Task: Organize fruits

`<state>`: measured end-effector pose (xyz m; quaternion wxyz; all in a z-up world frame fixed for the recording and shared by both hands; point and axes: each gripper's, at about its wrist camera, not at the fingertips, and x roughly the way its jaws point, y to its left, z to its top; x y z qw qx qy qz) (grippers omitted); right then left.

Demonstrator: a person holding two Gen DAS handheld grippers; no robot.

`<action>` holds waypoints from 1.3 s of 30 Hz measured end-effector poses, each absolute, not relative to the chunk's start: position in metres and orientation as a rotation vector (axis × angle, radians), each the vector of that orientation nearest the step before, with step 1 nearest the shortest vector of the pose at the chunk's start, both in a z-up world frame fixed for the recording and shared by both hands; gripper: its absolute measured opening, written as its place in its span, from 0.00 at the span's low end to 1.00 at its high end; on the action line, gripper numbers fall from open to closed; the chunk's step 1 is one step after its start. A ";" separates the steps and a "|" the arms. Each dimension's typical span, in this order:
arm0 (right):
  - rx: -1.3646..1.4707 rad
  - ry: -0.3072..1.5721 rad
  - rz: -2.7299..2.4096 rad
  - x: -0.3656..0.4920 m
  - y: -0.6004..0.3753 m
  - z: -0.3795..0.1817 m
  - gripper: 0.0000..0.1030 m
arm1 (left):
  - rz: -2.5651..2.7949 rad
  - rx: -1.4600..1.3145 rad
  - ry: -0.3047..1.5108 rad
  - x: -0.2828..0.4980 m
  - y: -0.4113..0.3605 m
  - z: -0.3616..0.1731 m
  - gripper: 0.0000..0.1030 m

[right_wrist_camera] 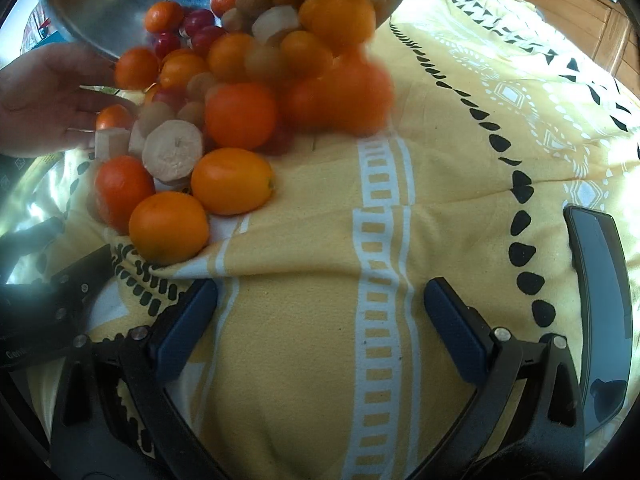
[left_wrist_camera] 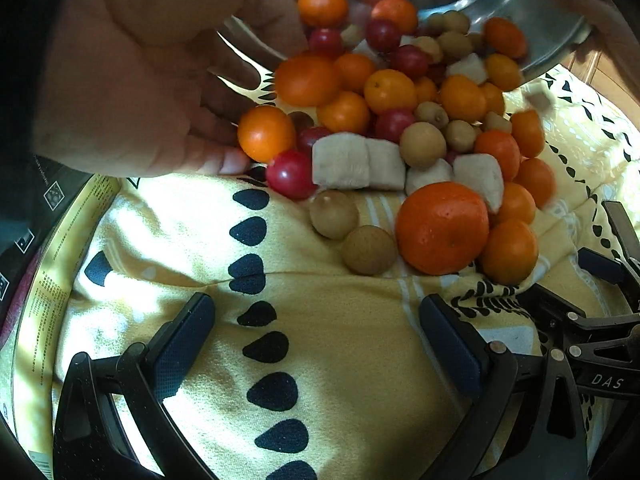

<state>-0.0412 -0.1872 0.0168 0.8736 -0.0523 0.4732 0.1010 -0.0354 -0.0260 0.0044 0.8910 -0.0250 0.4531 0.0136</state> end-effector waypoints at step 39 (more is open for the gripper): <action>-0.112 0.990 0.211 -0.041 -0.186 0.017 1.00 | 0.027 -0.053 0.941 -0.037 -0.025 0.005 1.00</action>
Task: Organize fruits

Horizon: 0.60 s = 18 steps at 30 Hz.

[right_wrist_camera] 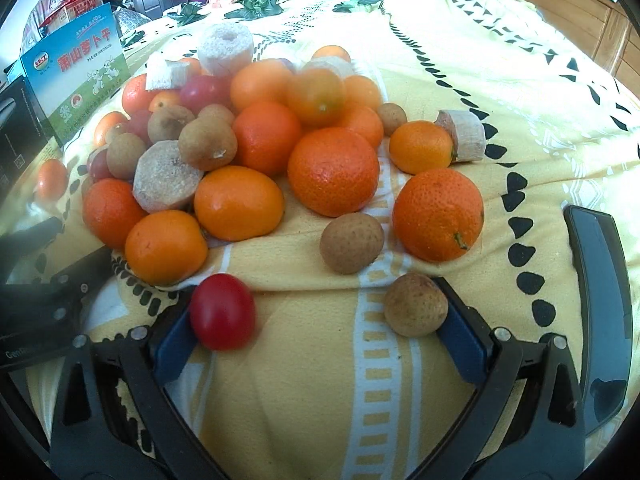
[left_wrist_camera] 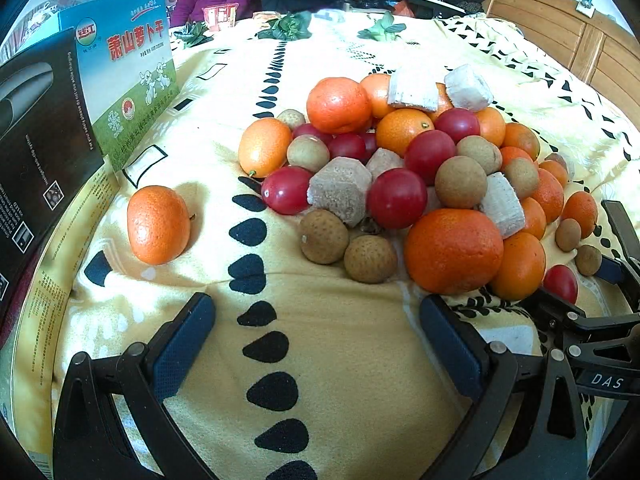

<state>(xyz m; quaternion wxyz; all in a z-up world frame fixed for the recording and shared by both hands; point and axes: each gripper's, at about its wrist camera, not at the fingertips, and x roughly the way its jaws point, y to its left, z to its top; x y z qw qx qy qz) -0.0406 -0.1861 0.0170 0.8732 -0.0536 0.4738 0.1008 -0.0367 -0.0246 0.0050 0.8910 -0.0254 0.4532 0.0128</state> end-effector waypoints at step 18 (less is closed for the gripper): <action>-0.112 0.990 0.210 -0.041 -0.186 0.017 1.00 | 0.027 -0.053 0.940 -0.037 -0.025 0.005 1.00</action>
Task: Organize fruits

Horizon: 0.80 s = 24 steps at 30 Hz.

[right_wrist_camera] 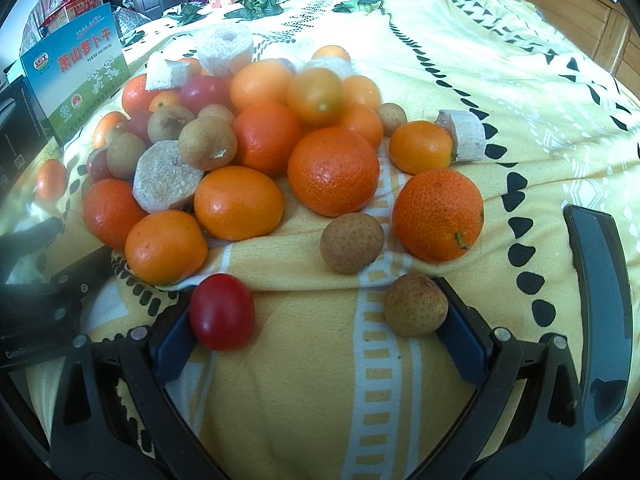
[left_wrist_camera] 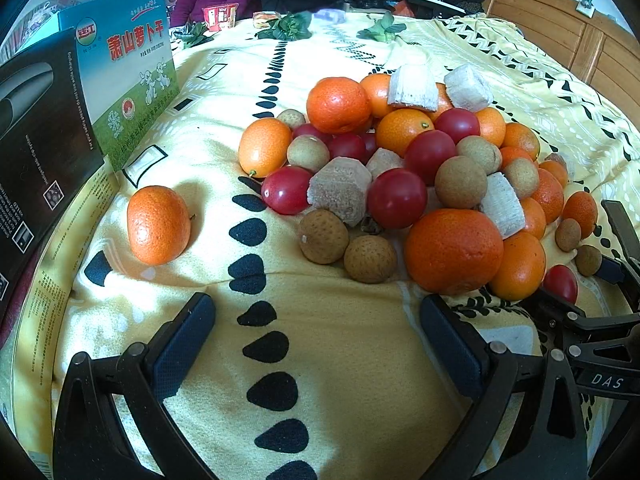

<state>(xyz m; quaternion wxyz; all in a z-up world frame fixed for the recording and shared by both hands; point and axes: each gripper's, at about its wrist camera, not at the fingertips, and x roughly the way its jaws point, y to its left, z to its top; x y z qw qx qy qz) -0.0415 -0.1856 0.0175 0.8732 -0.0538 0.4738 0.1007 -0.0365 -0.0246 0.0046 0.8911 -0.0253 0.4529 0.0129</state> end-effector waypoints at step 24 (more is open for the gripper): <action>-0.109 0.991 0.216 -0.040 -0.186 0.017 1.00 | 0.029 -0.050 0.940 -0.038 -0.025 0.006 1.00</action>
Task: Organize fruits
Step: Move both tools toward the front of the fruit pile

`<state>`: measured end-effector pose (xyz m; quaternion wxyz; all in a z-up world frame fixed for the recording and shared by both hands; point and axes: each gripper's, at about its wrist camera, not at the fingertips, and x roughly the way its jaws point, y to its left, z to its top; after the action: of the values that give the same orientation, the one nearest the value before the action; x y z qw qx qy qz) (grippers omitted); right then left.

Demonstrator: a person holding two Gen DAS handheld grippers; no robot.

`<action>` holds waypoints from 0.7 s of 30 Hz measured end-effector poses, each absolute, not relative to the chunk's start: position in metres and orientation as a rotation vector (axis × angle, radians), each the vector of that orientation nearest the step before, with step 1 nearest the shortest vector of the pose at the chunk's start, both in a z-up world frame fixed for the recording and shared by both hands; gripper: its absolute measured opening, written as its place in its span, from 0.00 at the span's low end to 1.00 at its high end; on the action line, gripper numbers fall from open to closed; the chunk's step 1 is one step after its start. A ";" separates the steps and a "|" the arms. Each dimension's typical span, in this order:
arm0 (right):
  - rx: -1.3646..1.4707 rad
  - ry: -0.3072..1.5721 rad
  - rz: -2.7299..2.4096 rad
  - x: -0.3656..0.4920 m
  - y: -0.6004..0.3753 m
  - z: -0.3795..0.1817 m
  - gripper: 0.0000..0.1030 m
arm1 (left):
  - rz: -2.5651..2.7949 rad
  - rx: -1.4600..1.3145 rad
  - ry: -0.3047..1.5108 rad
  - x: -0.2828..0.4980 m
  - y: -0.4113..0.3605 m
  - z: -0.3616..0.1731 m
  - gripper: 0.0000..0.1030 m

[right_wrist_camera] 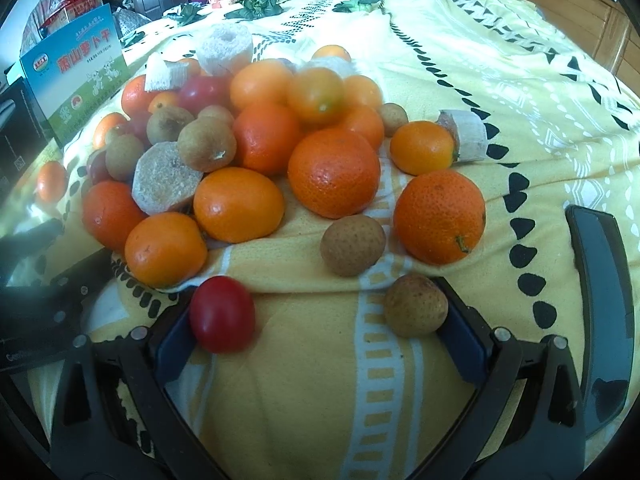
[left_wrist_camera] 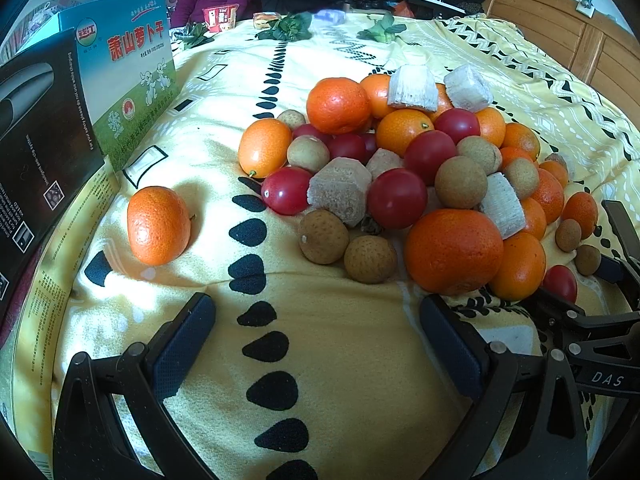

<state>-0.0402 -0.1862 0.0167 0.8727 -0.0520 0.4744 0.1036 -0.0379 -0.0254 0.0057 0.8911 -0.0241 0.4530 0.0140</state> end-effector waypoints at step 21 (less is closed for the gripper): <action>-0.059 0.960 0.568 -0.067 -0.189 0.057 0.49 | -0.217 -0.227 0.824 -0.098 -0.001 0.059 0.63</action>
<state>-0.0669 -0.1893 0.0572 0.8480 -0.0282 0.4554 0.2696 -0.0980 -0.0009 0.0589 0.9044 -0.1098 0.3987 -0.1052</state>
